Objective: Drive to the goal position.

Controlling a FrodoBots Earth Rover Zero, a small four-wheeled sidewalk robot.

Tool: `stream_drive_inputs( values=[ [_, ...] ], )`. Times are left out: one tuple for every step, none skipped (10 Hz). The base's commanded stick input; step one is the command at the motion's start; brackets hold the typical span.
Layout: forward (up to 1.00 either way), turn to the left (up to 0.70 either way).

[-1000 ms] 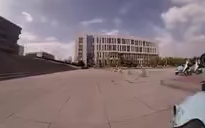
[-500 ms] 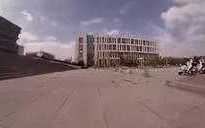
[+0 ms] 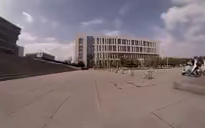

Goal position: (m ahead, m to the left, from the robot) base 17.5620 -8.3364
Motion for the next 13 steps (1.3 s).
stream_drive_inputs(
  values=[
    [0.7, 0.0],
    [0.7, 0.0],
    [0.7, 0.0],
    [0.7, 0.0],
    [0.7, 0.0],
    [0.7, 0.0],
    [0.7, 0.0],
    [0.7, 0.0],
    [0.7, 0.0],
    [0.7, 0.0],
    [0.7, 0.0],
    [0.7, 0.0],
    [0.7, 0.0]
  ],
)
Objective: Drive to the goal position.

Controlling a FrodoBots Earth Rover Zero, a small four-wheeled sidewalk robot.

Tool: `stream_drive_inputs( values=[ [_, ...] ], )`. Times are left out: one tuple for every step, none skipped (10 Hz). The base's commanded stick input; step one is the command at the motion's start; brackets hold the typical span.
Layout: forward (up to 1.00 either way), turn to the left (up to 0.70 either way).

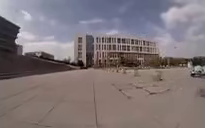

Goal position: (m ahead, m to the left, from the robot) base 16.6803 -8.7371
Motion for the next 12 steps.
stream_drive_inputs(
  values=[
    [0.7, 0.0],
    [0.7, 0.0],
    [0.7, 0.0],
    [0.7, 0.0],
    [0.7, 0.0],
    [0.7, 0.0],
    [0.7, 0.0],
    [0.7, 0.0],
    [0.7, 0.0],
    [0.7, 0.0],
    [0.7, 0.0],
    [0.7, 0.0]
  ],
)
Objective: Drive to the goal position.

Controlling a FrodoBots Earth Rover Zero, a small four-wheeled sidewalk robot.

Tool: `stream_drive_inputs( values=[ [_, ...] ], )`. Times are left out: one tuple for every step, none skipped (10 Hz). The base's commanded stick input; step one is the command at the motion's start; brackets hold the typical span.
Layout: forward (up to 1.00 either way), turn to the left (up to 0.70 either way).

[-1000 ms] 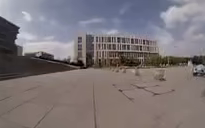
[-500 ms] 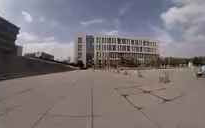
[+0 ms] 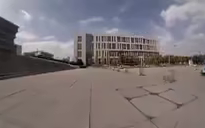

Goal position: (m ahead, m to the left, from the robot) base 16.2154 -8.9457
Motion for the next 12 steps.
stream_drive_inputs(
  values=[
    [0.7, 0.0],
    [0.7, 0.0],
    [0.7, 0.0],
    [0.7, 0.0],
    [0.7, 0.0],
    [0.7, 0.0],
    [0.7, 0.0],
    [0.7, 0.0],
    [0.7, 0.0],
    [0.7, 0.0],
    [0.7, 0.0],
    [0.7, 0.0]
  ],
)
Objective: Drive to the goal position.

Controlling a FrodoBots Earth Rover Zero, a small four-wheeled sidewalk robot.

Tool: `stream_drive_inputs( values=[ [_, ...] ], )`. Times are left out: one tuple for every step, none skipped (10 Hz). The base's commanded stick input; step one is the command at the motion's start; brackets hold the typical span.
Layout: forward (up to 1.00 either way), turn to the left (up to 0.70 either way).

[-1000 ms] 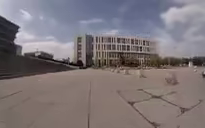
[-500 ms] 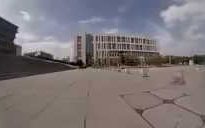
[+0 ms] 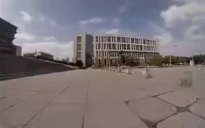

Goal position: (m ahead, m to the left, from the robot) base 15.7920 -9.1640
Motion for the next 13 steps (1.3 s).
stream_drive_inputs(
  values=[
    [0.7, 0.0],
    [0.7, 0.0],
    [0.7, 0.0],
    [0.7, 0.0],
    [0.7, 0.0],
    [0.7, 0.0],
    [0.7, 0.0],
    [0.7, 0.0],
    [0.7, 0.0],
    [0.7, 0.0],
    [0.7, 0.0],
    [0.7, 0.0],
    [0.7, 0.0]
  ],
)
